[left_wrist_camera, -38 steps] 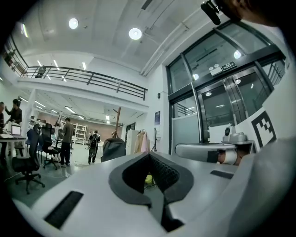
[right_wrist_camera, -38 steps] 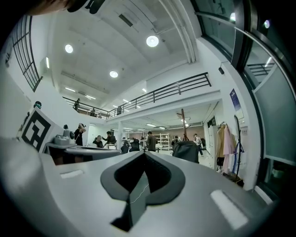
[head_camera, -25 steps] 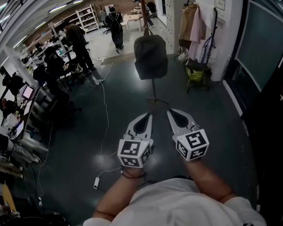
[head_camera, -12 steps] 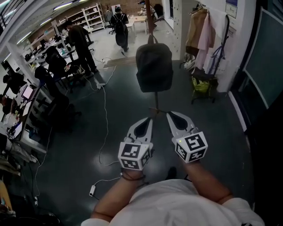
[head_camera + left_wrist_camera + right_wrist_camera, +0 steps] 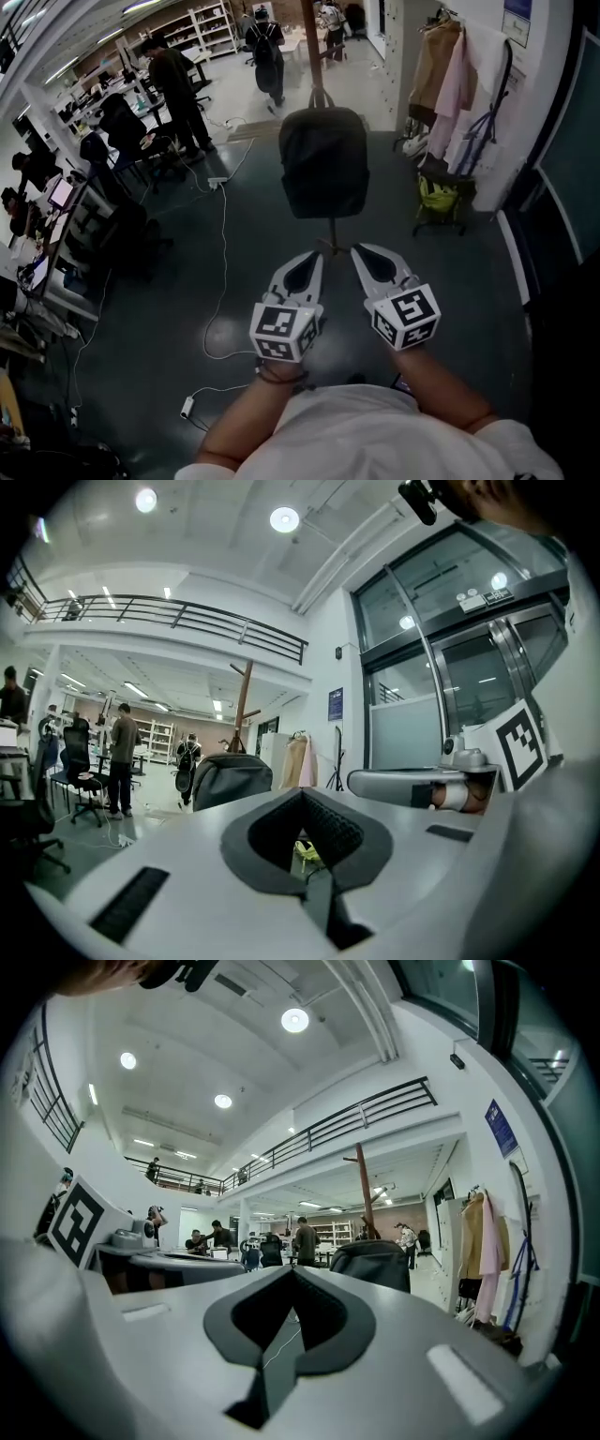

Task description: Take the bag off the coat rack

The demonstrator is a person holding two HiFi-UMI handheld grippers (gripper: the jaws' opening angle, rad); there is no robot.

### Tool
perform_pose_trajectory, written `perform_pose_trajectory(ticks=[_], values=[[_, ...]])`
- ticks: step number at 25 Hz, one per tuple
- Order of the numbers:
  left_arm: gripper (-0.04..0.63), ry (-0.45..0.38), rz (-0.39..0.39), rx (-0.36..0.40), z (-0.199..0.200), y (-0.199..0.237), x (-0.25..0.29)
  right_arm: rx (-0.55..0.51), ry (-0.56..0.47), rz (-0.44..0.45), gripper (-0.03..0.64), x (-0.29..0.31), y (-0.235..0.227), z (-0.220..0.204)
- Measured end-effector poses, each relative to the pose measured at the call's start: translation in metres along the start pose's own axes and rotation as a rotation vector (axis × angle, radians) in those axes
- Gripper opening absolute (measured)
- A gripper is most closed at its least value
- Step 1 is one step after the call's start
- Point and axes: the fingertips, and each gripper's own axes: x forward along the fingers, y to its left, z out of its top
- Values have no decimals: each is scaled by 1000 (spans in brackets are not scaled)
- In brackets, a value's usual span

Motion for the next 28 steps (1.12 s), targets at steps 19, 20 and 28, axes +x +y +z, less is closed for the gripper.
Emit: perform_pose_trajectory(ticks=[19, 20, 28], values=[[6, -46, -91, -4, 36, 114, 180, -19, 13, 44, 2, 176, -105, 11], [6, -46, -104, -6, 38, 124, 190, -15, 13, 40, 2, 190, -111, 12], [6, -45, -184, 9, 73, 207, 265, -38, 17, -56, 3, 296, -166, 44]])
